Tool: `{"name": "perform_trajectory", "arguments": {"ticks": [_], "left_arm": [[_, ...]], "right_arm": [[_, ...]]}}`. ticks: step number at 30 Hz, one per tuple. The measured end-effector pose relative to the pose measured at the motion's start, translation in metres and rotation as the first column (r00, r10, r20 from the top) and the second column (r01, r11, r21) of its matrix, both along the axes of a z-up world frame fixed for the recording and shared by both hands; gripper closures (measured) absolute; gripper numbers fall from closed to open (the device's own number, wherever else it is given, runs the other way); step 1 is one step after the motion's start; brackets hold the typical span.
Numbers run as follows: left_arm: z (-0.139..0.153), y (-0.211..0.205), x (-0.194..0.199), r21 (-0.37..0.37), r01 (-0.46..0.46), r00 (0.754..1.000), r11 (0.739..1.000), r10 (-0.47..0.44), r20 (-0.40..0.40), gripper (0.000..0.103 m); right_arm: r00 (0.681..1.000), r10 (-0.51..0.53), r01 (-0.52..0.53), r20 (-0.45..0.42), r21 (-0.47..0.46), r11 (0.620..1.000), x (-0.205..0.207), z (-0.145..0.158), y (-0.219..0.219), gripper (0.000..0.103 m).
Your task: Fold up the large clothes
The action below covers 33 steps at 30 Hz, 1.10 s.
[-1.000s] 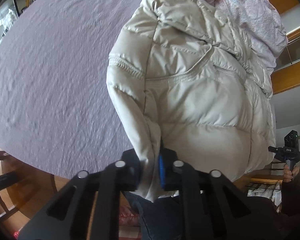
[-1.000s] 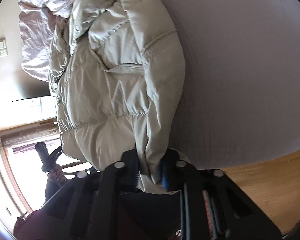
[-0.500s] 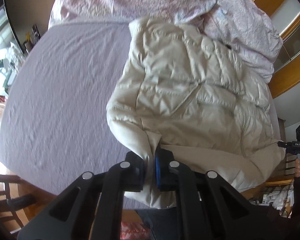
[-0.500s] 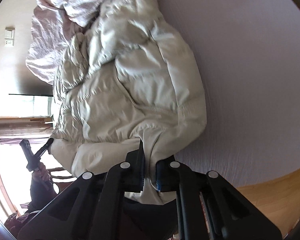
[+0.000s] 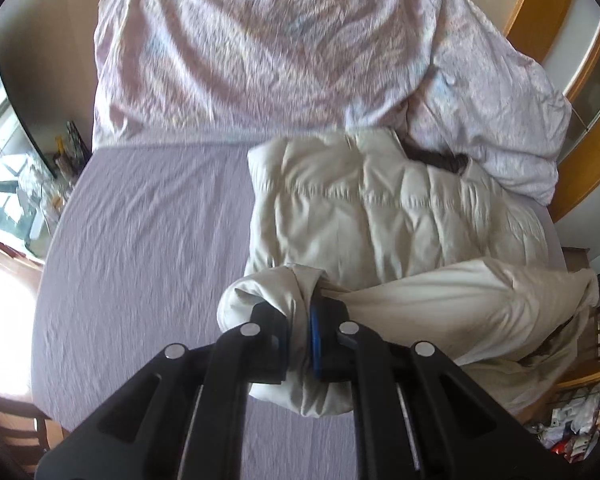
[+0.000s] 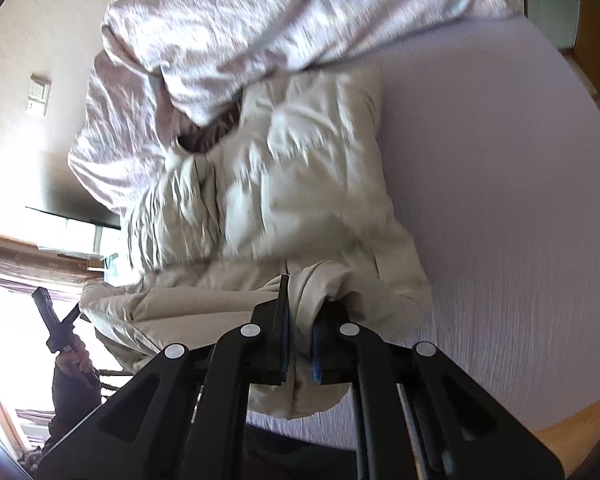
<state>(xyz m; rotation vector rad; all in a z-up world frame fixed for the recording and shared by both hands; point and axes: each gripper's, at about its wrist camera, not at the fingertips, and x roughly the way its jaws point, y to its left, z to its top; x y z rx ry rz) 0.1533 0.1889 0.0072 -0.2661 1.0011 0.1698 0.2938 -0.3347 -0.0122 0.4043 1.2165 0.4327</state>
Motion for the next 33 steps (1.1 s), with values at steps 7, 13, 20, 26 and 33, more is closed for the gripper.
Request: {"name": "perform_trajectory", "arguments": {"ticks": [7, 13, 20, 26, 33], "left_arm": [[0.007, 0.010, 0.047, 0.026, -0.025, 1.000, 0.999, 0.025, 0.011, 0.094], [0.012, 0.022, 0.079, 0.017, -0.058, 0.998, 0.998, 0.057, 0.028, 0.094], [0.009, 0.034, 0.119, -0.006, -0.097, 0.995, 0.995, 0.098, 0.031, 0.094], [-0.017, 0.045, 0.161, -0.040, -0.144, 0.989, 0.989, 0.143, -0.021, 0.094], [-0.052, 0.059, 0.201, -0.086, -0.204, 0.976, 0.975, 0.195, -0.100, 0.089]], "right_arm": [[0.999, -0.031, 0.032, 0.021, -0.041, 0.999, 0.046, 0.012, 0.016, 0.094], [0.995, -0.084, 0.086, 0.049, -0.034, 0.996, 0.077, 0.022, 0.025, 0.094], [0.979, -0.196, 0.196, 0.056, -0.008, 0.980, 0.114, 0.017, 0.030, 0.094], [0.962, -0.274, 0.275, 0.017, -0.027, 0.961, 0.148, -0.009, 0.032, 0.093], [0.951, -0.307, 0.305, -0.050, -0.030, 0.952, 0.185, -0.040, 0.029, 0.085]]}}
